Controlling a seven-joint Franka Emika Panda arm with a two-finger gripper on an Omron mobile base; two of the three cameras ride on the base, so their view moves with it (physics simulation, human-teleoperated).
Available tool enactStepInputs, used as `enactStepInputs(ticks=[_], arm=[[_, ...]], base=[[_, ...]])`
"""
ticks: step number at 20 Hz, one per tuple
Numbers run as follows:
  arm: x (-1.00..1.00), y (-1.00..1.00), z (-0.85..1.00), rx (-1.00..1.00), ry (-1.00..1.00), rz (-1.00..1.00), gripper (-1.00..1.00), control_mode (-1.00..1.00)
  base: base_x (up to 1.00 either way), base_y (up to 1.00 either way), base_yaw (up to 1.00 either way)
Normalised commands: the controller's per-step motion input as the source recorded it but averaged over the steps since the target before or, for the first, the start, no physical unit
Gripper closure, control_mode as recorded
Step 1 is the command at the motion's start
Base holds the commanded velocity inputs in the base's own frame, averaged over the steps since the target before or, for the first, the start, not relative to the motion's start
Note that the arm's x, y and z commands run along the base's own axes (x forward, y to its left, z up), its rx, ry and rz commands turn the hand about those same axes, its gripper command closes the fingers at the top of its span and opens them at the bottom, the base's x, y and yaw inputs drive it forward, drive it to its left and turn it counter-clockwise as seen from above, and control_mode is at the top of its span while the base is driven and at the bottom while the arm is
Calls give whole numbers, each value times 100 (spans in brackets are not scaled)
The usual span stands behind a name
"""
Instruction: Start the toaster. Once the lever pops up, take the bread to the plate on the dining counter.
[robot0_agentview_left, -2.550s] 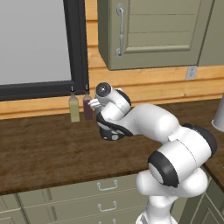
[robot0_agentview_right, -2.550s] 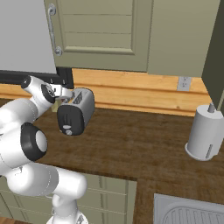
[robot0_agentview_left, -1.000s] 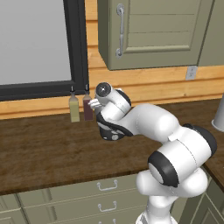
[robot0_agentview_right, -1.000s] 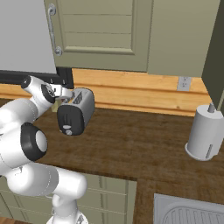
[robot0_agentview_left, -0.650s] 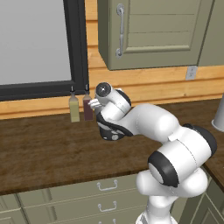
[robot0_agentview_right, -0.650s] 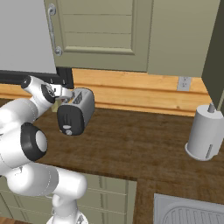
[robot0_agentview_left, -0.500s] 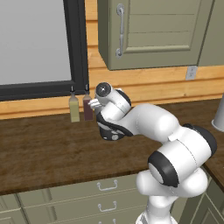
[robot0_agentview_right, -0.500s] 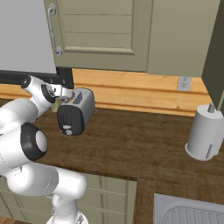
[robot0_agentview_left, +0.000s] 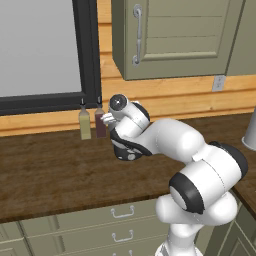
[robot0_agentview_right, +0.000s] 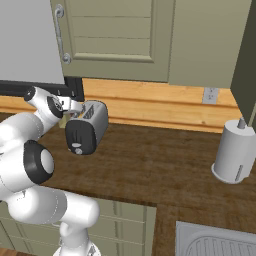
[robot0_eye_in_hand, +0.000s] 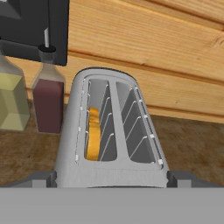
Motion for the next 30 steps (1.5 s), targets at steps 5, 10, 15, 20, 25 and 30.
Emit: enactStepInputs(ticks=[5, 10, 15, 20, 25, 30], arm=[[0, 0, 0, 0, 0, 0, -100, -100], [0, 0, 0, 0, 0, 0, -100, -100], [0, 0, 0, 0, 0, 0, -100, -100], [0, 0, 0, 0, 0, 0, -100, -100], [0, 0, 0, 0, 0, 0, -100, -100], [0, 0, 0, 0, 0, 0, -100, -100]], base=[[0, 0, 0], [0, 0, 0], [0, 0, 0], [0, 0, 0], [0, 0, 0], [0, 0, 0]])
